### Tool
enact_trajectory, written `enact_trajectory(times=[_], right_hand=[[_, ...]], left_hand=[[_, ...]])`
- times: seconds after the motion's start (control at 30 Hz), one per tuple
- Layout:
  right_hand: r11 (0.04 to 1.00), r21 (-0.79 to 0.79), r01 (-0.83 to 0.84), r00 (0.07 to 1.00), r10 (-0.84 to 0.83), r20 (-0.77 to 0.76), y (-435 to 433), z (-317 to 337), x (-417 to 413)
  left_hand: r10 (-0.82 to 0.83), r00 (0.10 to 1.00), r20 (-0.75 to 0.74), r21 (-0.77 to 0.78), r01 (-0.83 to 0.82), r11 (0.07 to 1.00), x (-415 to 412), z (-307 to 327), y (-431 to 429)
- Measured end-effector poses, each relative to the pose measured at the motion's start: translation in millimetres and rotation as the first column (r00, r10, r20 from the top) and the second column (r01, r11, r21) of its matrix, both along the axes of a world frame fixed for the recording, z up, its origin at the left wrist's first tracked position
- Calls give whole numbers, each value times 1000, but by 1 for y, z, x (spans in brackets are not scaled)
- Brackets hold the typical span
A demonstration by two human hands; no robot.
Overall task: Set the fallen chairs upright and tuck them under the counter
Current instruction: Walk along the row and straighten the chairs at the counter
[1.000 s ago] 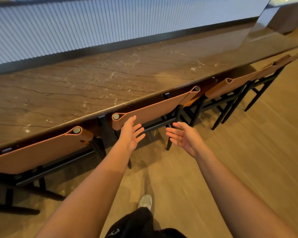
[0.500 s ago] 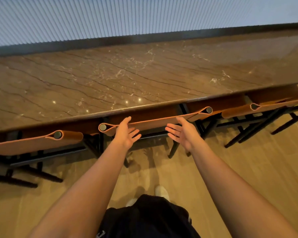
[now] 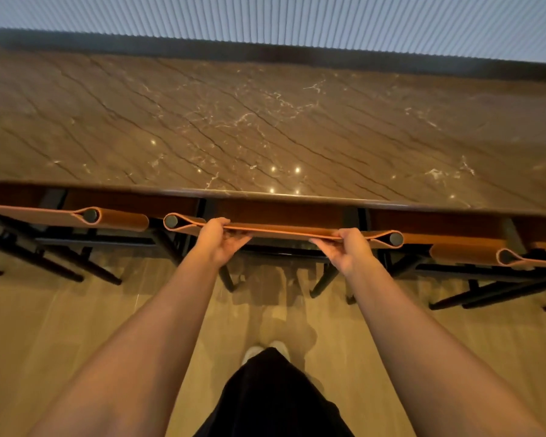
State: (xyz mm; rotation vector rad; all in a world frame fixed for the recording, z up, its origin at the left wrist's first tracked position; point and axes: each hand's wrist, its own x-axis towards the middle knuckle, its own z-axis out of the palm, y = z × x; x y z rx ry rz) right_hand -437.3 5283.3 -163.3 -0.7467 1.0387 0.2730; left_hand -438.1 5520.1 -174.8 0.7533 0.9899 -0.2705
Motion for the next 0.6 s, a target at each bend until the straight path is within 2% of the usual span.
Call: enact_trajectory(times=[0.2, 0.47, 0.6], right_hand=[[999, 37, 40, 997, -42, 59, 0, -4, -10], [999, 13, 53, 997, -54, 55, 1, -6, -19], [998, 53, 45, 996, -49, 76, -4, -5, -18]], left_hand=[[40, 999, 15, -71, -39, 997, -1, 2, 0], [-7, 999, 39, -50, 9, 999, -5, 7, 0], [-32, 998, 55, -55, 35, 998, -4, 7, 0]])
